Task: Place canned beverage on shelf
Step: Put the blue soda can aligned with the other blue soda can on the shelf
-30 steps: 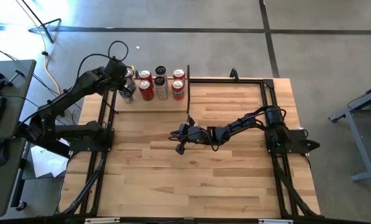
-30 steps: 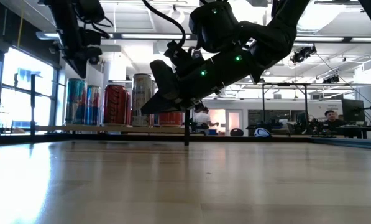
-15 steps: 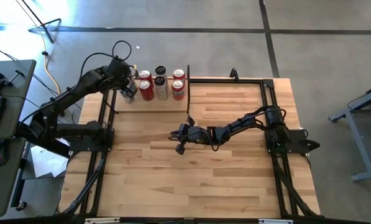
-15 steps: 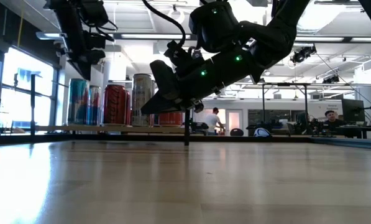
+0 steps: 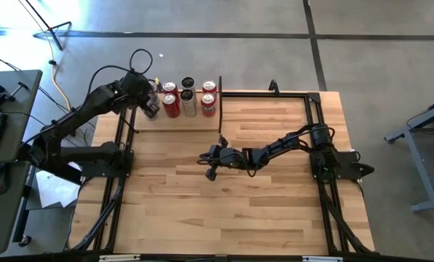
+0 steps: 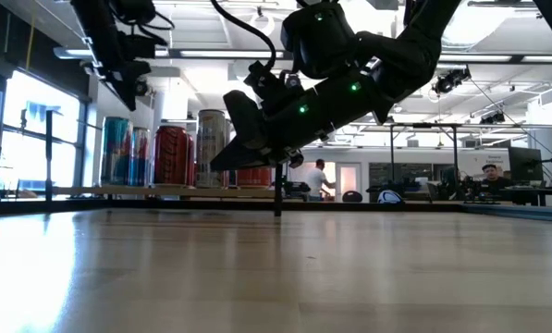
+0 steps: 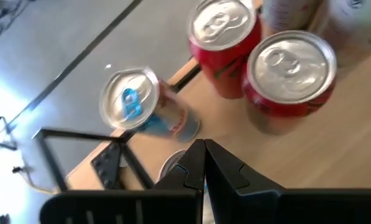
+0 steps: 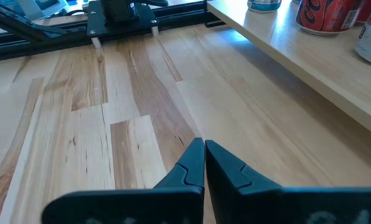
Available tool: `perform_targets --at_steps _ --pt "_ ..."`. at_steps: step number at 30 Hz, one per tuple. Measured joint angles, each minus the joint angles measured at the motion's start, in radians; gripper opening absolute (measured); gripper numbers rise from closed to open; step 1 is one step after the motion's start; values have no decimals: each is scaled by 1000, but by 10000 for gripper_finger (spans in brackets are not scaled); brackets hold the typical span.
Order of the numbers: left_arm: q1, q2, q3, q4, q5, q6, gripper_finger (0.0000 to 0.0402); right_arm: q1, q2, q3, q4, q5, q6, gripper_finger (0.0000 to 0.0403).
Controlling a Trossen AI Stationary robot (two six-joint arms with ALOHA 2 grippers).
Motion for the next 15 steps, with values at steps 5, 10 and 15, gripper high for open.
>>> perform_targets --at_steps 5,10,15 --pt "12 -2 -1 -74 -62 -49 0 0 0 0 0 0 2 0" --pt "23 37 -1 -70 -63 -37 0 0 0 0 0 0 2 0" --pt "22 71 -1 -40 -34 -5 0 0 0 0 1 0 2 0"
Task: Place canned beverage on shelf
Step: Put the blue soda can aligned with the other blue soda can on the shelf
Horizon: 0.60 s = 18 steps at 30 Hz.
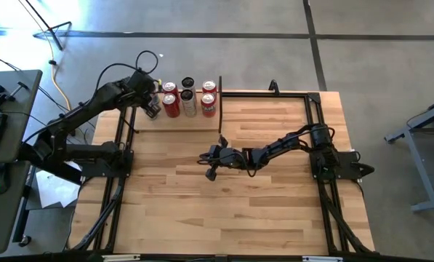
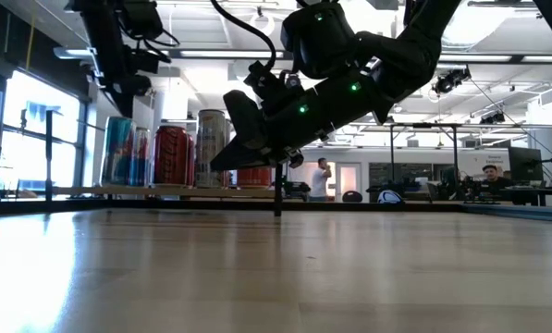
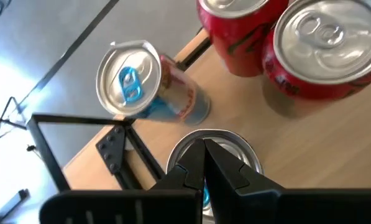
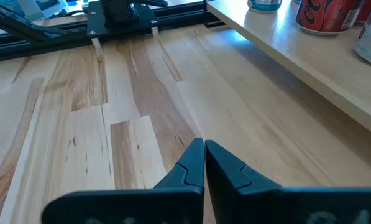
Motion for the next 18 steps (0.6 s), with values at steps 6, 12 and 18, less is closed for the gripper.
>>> perform_targets --at_steps 6,12,18 --pt "-12 6 0 27 39 67 0 0 0 0 -7 0 0 0" --pt "-40 -3 0 18 46 134 0 0 0 0 -7 -1 0 0" --pt "-54 -60 -2 21 8 135 0 0 0 0 -7 -2 -2 0"
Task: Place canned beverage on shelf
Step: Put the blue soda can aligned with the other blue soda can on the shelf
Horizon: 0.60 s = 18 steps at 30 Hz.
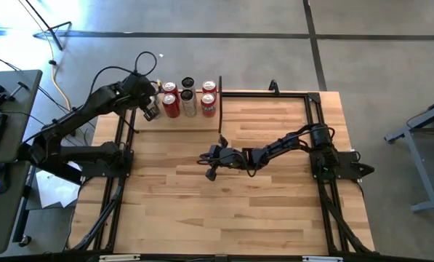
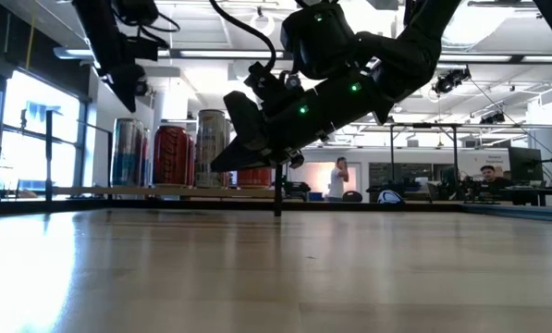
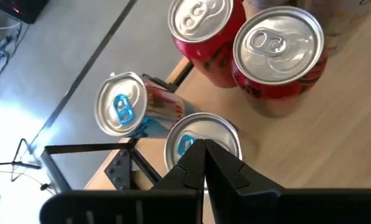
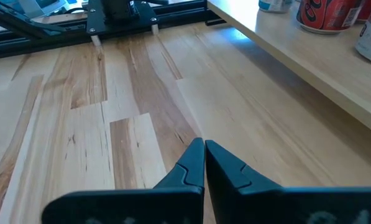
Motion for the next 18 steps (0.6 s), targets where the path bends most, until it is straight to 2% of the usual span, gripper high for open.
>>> perform_targets --at_steps 5,11,15,18 --pt "0 -43 0 0 15 -9 0 0 0 0 0 -2 0 0" --pt "-18 -9 0 6 109 -21 0 0 0 0 5 -2 -1 0" --pt "-41 33 -2 11 99 -26 0 0 0 0 5 -2 -1 0" --pt "-48 59 -15 31 54 -33 0 0 0 0 5 -2 -1 0"
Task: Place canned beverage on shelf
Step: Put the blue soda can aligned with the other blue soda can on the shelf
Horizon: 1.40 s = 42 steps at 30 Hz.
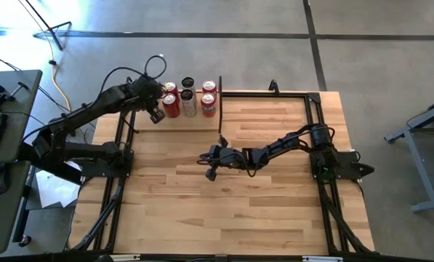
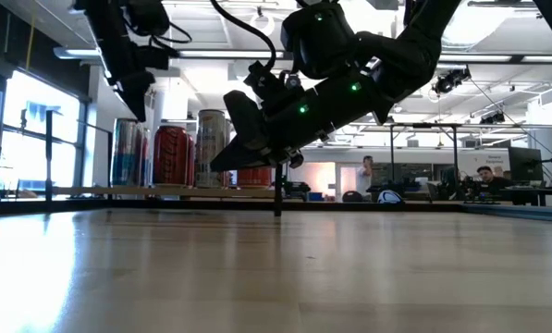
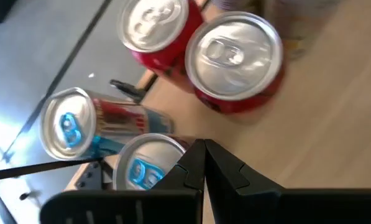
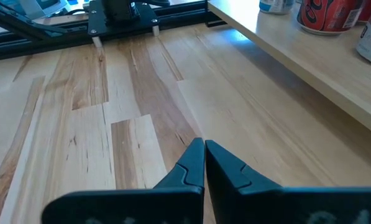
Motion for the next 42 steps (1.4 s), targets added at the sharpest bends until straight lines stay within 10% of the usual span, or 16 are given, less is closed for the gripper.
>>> perform_targets --at_steps 42 --pt "1 19 -1 22 -126 -13 0 0 0 0 -5 0 -17 0"
